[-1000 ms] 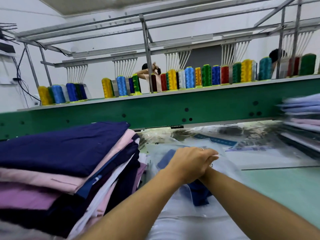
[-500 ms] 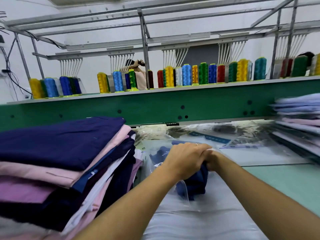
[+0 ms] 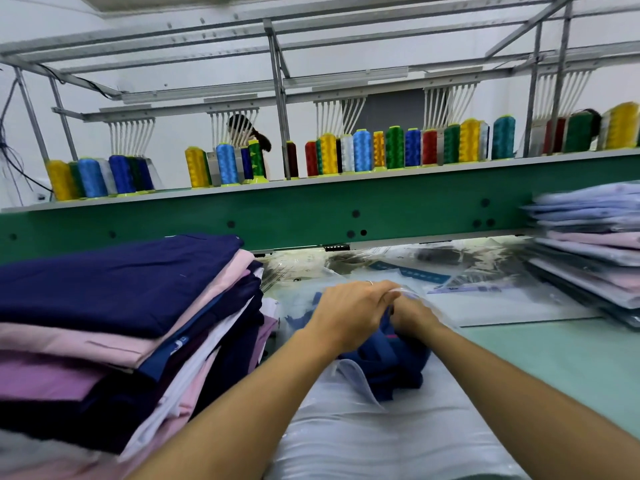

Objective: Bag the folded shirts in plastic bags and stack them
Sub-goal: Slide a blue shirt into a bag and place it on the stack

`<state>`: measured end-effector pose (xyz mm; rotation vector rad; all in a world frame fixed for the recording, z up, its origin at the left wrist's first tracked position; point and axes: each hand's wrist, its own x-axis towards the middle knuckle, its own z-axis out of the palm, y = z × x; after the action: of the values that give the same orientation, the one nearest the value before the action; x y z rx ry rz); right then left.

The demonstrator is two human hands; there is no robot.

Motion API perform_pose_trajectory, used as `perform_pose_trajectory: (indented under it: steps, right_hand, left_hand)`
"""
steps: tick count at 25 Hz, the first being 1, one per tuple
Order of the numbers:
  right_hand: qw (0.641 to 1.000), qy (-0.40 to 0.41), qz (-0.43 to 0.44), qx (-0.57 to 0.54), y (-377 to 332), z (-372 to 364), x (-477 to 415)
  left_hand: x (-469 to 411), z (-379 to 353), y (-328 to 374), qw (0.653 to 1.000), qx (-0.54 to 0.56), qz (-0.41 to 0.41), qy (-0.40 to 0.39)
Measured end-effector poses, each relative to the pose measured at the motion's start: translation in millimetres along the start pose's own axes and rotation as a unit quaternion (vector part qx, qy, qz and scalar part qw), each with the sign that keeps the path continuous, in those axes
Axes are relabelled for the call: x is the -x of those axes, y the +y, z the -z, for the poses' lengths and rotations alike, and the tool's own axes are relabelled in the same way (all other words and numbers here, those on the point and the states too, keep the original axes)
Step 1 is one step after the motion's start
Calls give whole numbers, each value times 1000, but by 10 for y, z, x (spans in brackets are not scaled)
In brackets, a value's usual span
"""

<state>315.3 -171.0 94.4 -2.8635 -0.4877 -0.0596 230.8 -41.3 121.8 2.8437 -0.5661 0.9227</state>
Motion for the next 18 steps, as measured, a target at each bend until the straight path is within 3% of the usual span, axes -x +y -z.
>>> perform_pose_trajectory:
  steps: [5, 7, 10, 14, 16, 18]
  right_hand:
    - [979, -137, 1, -153, 133, 37, 105]
    - [983, -94, 23, -158, 129, 61, 144]
    - [998, 21, 47, -26, 215, 72, 126]
    - [971, 28, 73, 224, 93, -40, 206]
    - [965, 13, 155, 209, -16, -129, 286]
    - [971, -58, 220, 67, -148, -173, 445]
  left_hand:
    - [27, -19, -16, 1000, -11, -11, 2]
    - [36, -25, 0, 1000, -15, -14, 2]
    - [43, -24, 0, 1000, -22, 0, -7]
    - [64, 6, 21, 999, -28, 11, -13]
    - [63, 2, 41, 999, -33, 10, -16]
    - [61, -25, 70, 999, -36, 13, -28]
